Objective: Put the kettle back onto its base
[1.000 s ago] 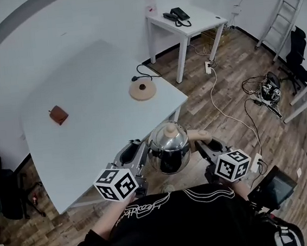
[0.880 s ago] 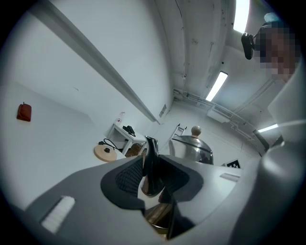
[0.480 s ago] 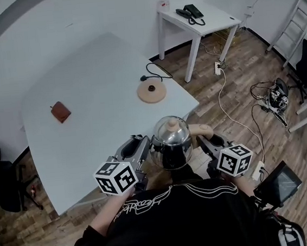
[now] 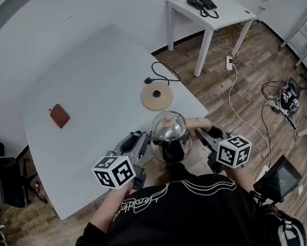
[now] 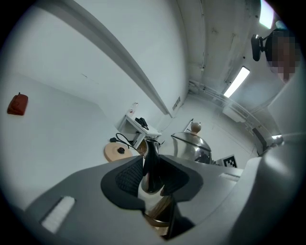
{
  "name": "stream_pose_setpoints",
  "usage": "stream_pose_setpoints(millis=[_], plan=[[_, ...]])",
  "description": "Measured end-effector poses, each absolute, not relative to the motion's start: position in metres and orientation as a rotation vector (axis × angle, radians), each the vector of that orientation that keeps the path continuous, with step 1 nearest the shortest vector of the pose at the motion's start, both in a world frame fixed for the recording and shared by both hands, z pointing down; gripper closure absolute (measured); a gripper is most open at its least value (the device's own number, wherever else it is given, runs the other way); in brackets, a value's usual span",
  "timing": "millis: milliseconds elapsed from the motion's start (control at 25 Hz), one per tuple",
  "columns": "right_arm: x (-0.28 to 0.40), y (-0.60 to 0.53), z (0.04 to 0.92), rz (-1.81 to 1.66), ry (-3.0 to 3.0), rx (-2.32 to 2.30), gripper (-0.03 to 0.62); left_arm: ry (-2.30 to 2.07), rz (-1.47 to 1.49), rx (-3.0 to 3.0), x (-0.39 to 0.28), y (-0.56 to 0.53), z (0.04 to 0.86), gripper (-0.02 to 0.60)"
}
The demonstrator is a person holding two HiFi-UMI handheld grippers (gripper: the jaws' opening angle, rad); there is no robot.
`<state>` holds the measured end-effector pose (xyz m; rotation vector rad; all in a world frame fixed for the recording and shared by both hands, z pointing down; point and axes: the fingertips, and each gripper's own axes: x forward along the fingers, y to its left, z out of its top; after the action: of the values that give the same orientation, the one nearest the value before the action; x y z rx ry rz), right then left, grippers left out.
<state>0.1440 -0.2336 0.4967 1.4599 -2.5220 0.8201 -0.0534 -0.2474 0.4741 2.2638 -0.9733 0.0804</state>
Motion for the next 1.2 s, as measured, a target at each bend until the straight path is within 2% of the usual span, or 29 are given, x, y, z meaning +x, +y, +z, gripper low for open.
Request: stream_pose_setpoints(millis=[600, 1200], plan=[[0.148, -0.412, 0.515, 0.661, -2.547, 1.243, 0.470, -1.042, 0.206, 2.314, -0.042, -0.418, 0.492, 0.477], [0.139, -0.489, 0.544, 0.585, -2.537, 1.217, 0.470, -1.112, 0.215, 2.364, -0.049, -0.484, 0.517, 0.477]])
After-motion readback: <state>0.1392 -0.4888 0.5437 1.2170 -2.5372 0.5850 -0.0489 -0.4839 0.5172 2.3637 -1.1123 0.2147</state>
